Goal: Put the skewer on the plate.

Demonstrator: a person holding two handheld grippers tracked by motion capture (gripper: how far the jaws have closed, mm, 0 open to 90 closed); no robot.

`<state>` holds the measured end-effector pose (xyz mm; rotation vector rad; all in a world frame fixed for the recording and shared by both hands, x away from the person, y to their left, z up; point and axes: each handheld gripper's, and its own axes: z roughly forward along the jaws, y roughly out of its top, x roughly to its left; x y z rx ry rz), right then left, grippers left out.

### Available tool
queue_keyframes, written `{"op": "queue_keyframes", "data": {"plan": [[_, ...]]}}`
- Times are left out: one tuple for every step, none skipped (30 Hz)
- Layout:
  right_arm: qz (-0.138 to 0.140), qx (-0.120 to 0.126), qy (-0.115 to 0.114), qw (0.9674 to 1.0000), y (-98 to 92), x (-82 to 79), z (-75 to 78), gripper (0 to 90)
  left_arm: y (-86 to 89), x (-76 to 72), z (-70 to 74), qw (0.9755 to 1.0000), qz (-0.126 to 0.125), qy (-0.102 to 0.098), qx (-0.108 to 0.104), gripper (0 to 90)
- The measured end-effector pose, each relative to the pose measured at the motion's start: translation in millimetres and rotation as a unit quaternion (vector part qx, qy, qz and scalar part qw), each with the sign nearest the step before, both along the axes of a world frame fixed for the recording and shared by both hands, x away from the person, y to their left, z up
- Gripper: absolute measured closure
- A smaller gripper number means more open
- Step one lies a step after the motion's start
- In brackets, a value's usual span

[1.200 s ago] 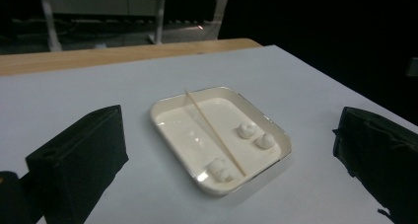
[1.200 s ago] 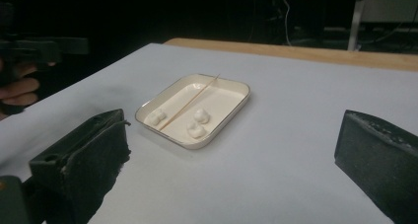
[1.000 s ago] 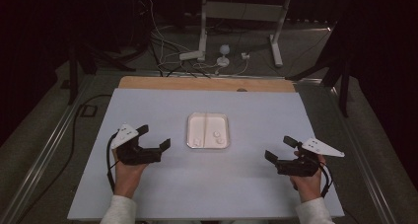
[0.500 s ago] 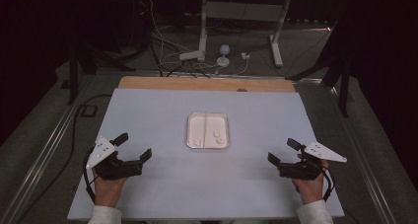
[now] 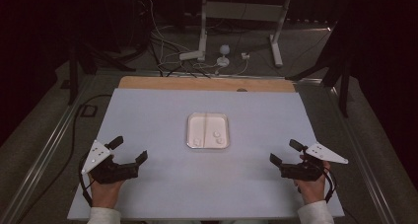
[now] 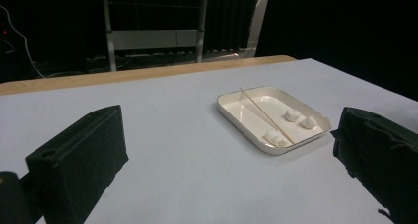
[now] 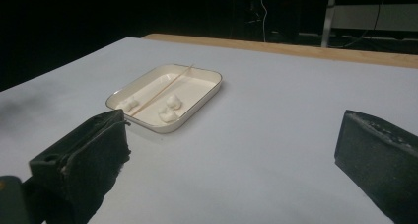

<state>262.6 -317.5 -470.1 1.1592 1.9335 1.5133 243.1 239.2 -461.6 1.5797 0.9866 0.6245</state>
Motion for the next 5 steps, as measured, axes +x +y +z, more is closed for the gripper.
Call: {"op": "queue_keyframes", "data": {"plan": [[-0.001,0.002,0.001,1.0000,-0.3,0.3,-0.5,0.0,0.6,-0.1,0.0,1.0000,0.001,0.000,0.000,0.5],[-0.001,0.002,0.002,1.0000,-0.6,0.8,-1.1,0.0,1.5,-0.1,-0.1,1.0000,0.002,0.000,-0.001,0.4],[-0.001,-0.001,0.003,1.0000,-1.0,1.0,-1.6,0.0,2.2,0.0,-0.3,1.0000,0.004,0.000,-0.002,0.4],[-0.003,-0.003,0.003,1.0000,-1.5,1.0,-2.1,0.0,2.9,0.1,-0.4,1.0000,0.005,0.001,-0.003,0.4],[-0.005,-0.003,0.003,1.0000,-2.1,0.9,-2.4,0.0,3.4,0.3,-0.5,1.0000,0.007,0.002,-0.005,0.4]]}}
